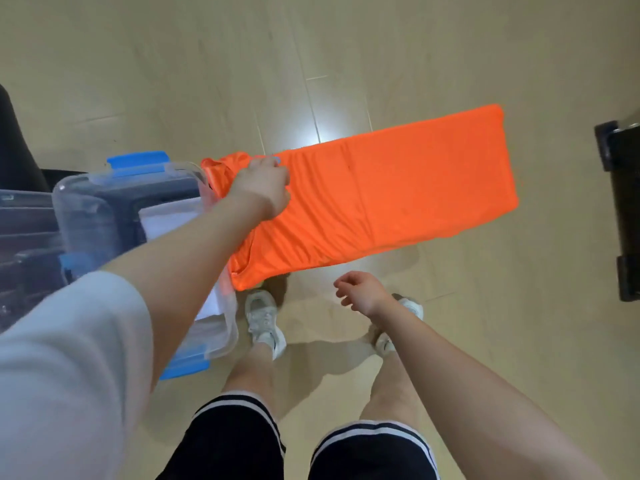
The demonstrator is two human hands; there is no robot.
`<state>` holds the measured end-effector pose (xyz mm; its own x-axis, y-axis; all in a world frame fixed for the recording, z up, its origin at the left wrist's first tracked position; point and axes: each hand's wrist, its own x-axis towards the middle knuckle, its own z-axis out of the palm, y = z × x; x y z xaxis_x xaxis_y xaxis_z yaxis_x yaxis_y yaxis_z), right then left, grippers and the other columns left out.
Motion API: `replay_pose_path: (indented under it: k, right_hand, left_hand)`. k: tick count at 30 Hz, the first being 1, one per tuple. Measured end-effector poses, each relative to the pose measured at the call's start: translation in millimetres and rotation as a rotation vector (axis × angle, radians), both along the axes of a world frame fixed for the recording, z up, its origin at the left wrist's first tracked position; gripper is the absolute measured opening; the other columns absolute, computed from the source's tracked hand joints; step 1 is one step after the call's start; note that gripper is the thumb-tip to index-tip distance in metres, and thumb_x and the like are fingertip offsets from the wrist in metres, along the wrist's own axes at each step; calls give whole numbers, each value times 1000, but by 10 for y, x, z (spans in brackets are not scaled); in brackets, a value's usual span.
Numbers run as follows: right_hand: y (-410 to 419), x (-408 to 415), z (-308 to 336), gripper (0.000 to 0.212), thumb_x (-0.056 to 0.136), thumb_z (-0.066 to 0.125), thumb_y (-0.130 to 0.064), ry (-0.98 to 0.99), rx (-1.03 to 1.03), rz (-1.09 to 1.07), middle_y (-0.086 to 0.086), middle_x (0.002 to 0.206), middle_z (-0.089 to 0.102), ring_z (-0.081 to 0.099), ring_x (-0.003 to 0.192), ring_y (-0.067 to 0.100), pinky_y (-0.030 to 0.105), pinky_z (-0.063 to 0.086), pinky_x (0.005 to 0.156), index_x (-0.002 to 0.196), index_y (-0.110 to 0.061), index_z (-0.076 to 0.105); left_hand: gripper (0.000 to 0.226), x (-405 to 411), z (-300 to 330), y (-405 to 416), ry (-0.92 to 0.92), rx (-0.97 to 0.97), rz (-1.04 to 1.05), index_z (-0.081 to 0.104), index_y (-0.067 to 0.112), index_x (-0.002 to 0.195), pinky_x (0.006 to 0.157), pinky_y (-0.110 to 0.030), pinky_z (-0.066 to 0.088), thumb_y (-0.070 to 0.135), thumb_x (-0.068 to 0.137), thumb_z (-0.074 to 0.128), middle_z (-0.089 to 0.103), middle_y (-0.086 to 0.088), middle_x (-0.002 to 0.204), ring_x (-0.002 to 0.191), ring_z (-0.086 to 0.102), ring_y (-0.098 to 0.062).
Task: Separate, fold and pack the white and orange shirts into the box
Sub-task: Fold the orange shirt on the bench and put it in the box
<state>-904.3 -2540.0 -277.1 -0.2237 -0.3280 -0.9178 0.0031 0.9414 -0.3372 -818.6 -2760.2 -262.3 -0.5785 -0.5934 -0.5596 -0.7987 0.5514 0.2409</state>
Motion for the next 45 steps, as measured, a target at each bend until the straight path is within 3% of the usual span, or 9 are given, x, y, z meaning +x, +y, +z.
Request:
replay_pose_path:
  k: [7, 13, 17, 20, 24, 29, 36, 39, 45]
  right_hand:
    - [776, -1113, 25, 10, 92, 46, -11, 9, 32, -102, 3, 75, 56, 49, 59, 15, 24, 34, 54, 95, -7, 55]
    - [1220, -1894, -51, 6, 93, 43, -10, -47, 9, -143, 5, 78, 54, 49, 59, 16, 24, 36, 55, 94, -12, 49]
    - [1249, -2204, -255, 20, 94, 44, -16, 134, -110, -142, 5, 88, 55, 53, 68, 13, 28, 40, 64, 75, -21, 50]
    - [1172, -2280, -543, 20, 94, 45, -18, 143, -173, -285, 2, 87, 54, 54, 81, 18, 31, 42, 71, 76, -22, 53]
    - [963, -2303, -1007, 12, 96, 47, -25, -94, -164, -605, 3, 107, 53, 54, 101, 19, 30, 47, 86, 103, -16, 50]
    - [822, -2347, -1475, 34, 97, 46, -29, -335, -234, -970, -5, 105, 55, 52, 101, 11, 23, 45, 74, 128, -16, 48]
    - [867, -2334, -1498, 12, 96, 47, -26, -370, -295, -1097, -7, 83, 57, 56, 81, 6, 25, 42, 85, 105, -20, 51]
    - [980, -2290, -1415, 11, 95, 49, -26, -337, -255, -1099, -5, 77, 52, 54, 72, 6, 22, 45, 78, 92, -17, 54]
    - [1230, -2299, -1122, 12, 94, 52, -27, -244, -176, -1069, -6, 72, 63, 57, 64, 4, 17, 51, 59, 85, -19, 56]
  left_hand:
    - [29, -587, -126, 1167, 115, 314, 228, 58, 3, 116, 92, -30, 39, 12, 90, 50, 61, -21, 118, 111, 56, -32]
    - [20, -948, -465, 2138, 267, 356, 887, 61, 7, 100, 79, -34, 47, 16, 89, 47, 66, -17, 102, 91, 63, -30]
    - [16, -1152, -718, 2575, 451, 453, 1517, 45, 9, 105, 51, -25, 39, 18, 92, 46, 56, -10, 82, 57, 53, -14]
    - [25, -1307, -963, 2727, 601, 489, 1853, 44, 6, 115, 53, -22, 41, 22, 95, 45, 55, -4, 86, 68, 58, -13]
    - [38, -1511, -1246, 2702, 953, 670, 2139, 36, 16, 135, 97, -33, 41, 26, 99, 39, 47, -8, 132, 124, 49, -22]
    - [56, -1614, -1497, 2563, 1159, 725, 2198, 16, 27, 146, 112, -39, 29, 25, 98, 43, 33, -6, 148, 137, 34, -23]
    - [43, -1434, -1622, 2546, 1278, 823, 2226, 33, 14, 139, 106, -35, 33, 19, 97, 41, 44, -3, 134, 129, 42, -20]
    - [32, -1364, -1550, 2703, 1286, 860, 2199, 46, 19, 127, 91, -31, 40, 23, 96, 46, 58, 5, 99, 95, 57, -13]
    - [4, -1257, -1239, 2970, 1276, 790, 2339, 53, 17, 93, 79, -25, 48, 20, 92, 55, 55, 0, 95, 87, 56, -13]
